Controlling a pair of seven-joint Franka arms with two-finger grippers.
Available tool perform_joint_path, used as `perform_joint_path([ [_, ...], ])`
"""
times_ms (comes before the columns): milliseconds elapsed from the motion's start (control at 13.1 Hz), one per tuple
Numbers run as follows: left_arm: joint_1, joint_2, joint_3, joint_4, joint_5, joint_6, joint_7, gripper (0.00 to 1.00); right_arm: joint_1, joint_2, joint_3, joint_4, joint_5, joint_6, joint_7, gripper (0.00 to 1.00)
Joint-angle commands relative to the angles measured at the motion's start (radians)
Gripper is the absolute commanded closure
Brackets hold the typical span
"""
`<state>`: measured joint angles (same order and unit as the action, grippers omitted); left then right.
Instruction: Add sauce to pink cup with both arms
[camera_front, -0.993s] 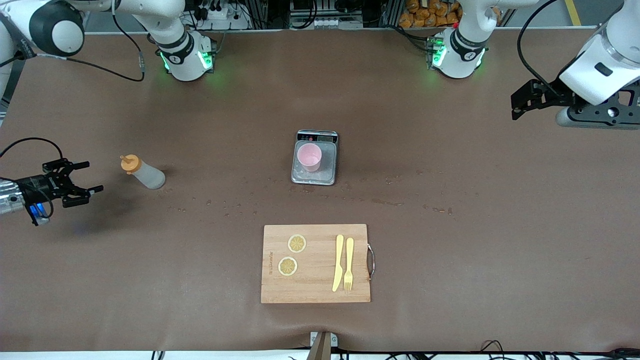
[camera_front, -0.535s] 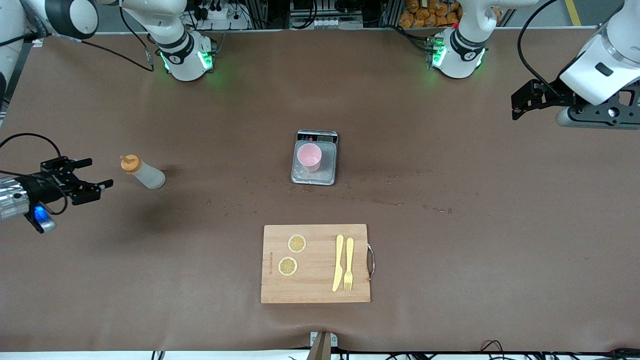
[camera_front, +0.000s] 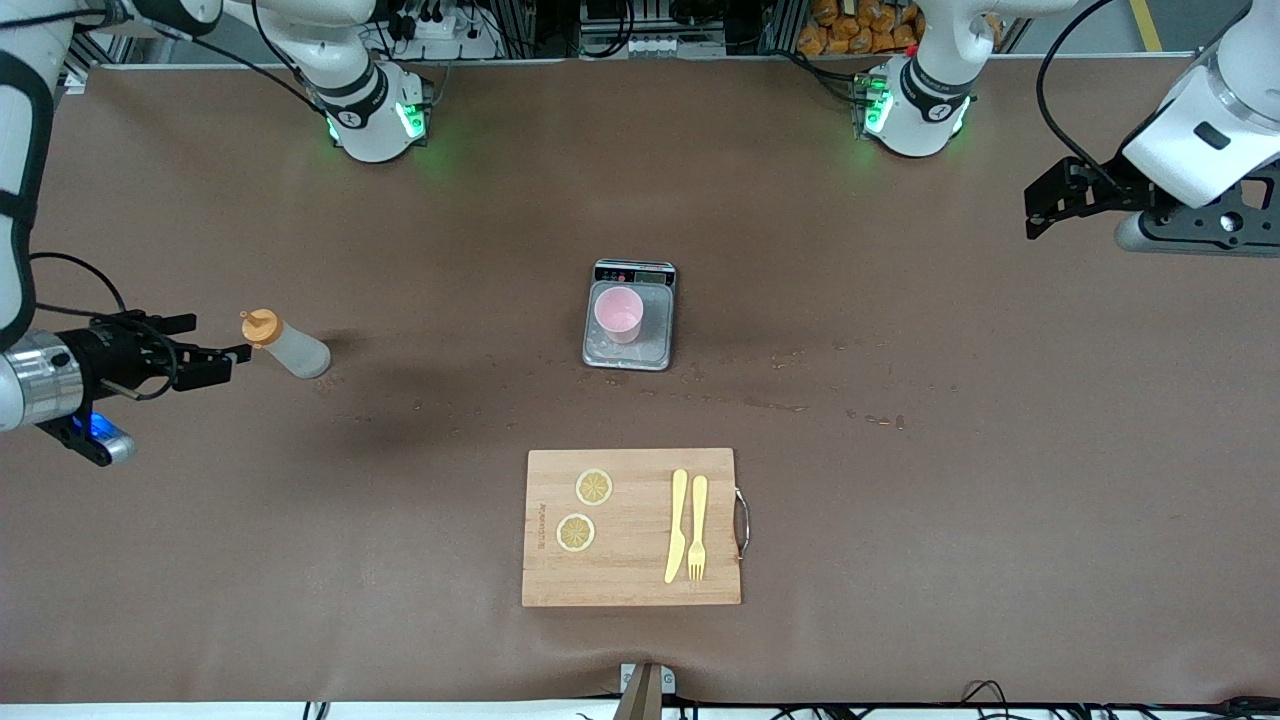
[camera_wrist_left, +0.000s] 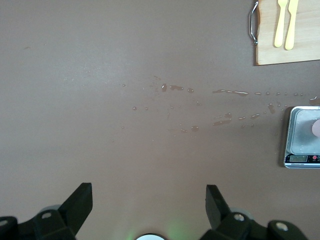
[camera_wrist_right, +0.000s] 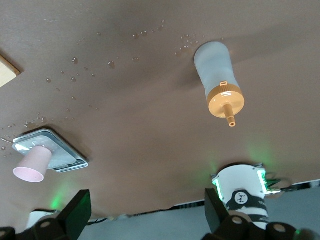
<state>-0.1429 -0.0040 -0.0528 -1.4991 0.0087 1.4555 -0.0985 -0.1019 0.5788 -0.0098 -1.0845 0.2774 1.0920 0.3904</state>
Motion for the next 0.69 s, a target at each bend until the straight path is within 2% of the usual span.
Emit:
perform_joint_path([
  [0, 0.005, -0.01, -0.004, 0.008, 0.019, -0.01, -0.007, 0.0, 0.03, -0.111, -0.001, -0.075, -0.072, 0.028, -0.028, 0.0],
  [153, 0.025, -0.01, -0.005, 0.008, 0.017, -0.01, -0.003, 0.0, 0.045, -0.183, -0.002, -0.116, -0.098, 0.035, -0.094, 0.0],
  [306, 0.029, -0.01, -0.006, 0.008, 0.019, -0.01, 0.005, 0.0, 0.065, -0.285, -0.002, -0.214, -0.138, 0.104, -0.123, 0.0],
  [458, 0.031, -0.01, -0.005, 0.008, 0.02, -0.01, 0.01, 0.0, 0.073, -0.428, -0.002, -0.389, -0.19, 0.257, -0.232, 0.0],
  [611, 0.037, -0.01, -0.007, 0.008, 0.02, -0.01, 0.011, 0.0, 0.07, -0.563, -0.002, -0.577, -0.193, 0.417, -0.281, 0.0],
])
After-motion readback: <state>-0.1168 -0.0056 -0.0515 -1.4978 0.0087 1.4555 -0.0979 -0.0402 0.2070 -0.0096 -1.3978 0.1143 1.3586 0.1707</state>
